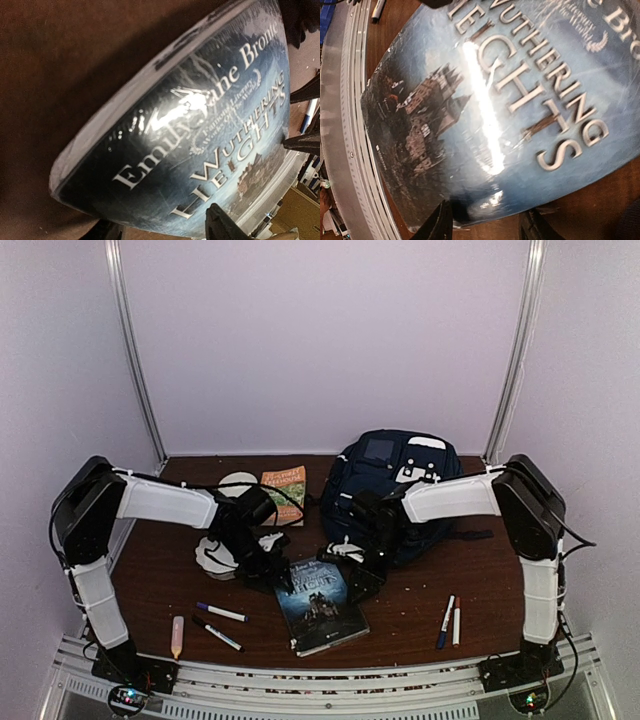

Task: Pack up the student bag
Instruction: Move the book to the center of the board.

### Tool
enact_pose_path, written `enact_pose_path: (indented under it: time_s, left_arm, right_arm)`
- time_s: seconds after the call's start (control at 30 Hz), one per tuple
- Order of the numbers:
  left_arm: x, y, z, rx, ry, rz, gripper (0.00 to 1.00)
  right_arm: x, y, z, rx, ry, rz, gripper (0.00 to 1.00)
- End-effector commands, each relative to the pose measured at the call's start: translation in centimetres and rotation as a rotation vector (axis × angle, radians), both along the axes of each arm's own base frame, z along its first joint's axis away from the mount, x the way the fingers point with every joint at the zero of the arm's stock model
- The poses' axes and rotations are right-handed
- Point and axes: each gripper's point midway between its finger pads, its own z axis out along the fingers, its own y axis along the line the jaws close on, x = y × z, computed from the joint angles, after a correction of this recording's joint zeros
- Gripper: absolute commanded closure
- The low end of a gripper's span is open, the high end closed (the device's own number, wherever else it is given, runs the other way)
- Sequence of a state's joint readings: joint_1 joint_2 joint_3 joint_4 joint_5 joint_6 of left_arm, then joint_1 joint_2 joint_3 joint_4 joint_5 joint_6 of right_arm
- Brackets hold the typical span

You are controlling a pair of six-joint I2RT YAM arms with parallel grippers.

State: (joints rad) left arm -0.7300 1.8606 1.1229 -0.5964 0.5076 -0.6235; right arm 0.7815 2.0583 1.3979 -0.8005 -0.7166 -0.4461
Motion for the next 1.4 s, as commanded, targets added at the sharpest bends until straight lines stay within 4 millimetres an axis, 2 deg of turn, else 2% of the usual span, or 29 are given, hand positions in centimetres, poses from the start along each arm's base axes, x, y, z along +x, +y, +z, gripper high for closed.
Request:
enact_pose_path:
  time_s: [0.0, 0.13, 0.23, 0.37, 0.57, 0.73, 0.9, 1.0, 1.1, 1.23, 1.37]
  left_arm:
    - [3.3, -2.6, 0.8, -0.082, -0.086, 0.037, 0.44]
    - [4.5, -3.3, 1.0, -0.095, -0.119, 0.064, 0.45]
    - [5.7, -3.8, 2.2, -0.119, -0.168, 0.091, 0.45]
    - [7.5, -3.4, 4.3, -0.102, -0.273, 0.117, 0.46]
    - [10.8, -2.5, 6.9, -0.063, -0.423, 0.177, 0.46]
    - [13.2, -2.6, 7.6, -0.035, -0.503, 0.219, 0.46]
    - [16.3, -2.6, 6.6, -0.036, -0.518, 0.285, 0.45]
    - [17.8, -2.7, 6.2, -0.047, -0.537, 0.323, 0.46]
    - [18.5, -2.9, 5.8, -0.058, -0.537, 0.340, 0.46]
    - [18.2, -2.8, 4.5, -0.030, -0.486, 0.330, 0.45]
    - [16.4, -2.2, 4.1, -0.006, -0.414, 0.320, 0.40]
  right_arm:
    - [2.4, 0.7, -1.3, -0.002, 0.018, -0.071, 0.54]
    - [3.6, 2.0, -0.7, 0.034, 0.027, -0.098, 0.56]
    - [4.5, 3.1, 0.8, 0.079, 0.002, -0.113, 0.56]
    - [6.5, 4.5, 3.1, 0.135, -0.068, -0.138, 0.58]
    - [10.3, 6.8, 6.0, 0.206, -0.156, -0.203, 0.58]
    - [14.8, 8.3, 7.6, 0.267, -0.214, -0.308, 0.57]
    - [19.3, 8.4, 6.1, 0.219, -0.246, -0.387, 0.57]
    - [20.8, 7.4, 4.2, 0.198, -0.210, -0.441, 0.57]
    - [21.5, 6.5, 3.9, 0.223, -0.168, -0.481, 0.56]
    - [21.7, 5.8, 3.9, 0.209, -0.174, -0.496, 0.55]
    - [21.7, 5.5, 3.7, 0.196, -0.157, -0.512, 0.54]
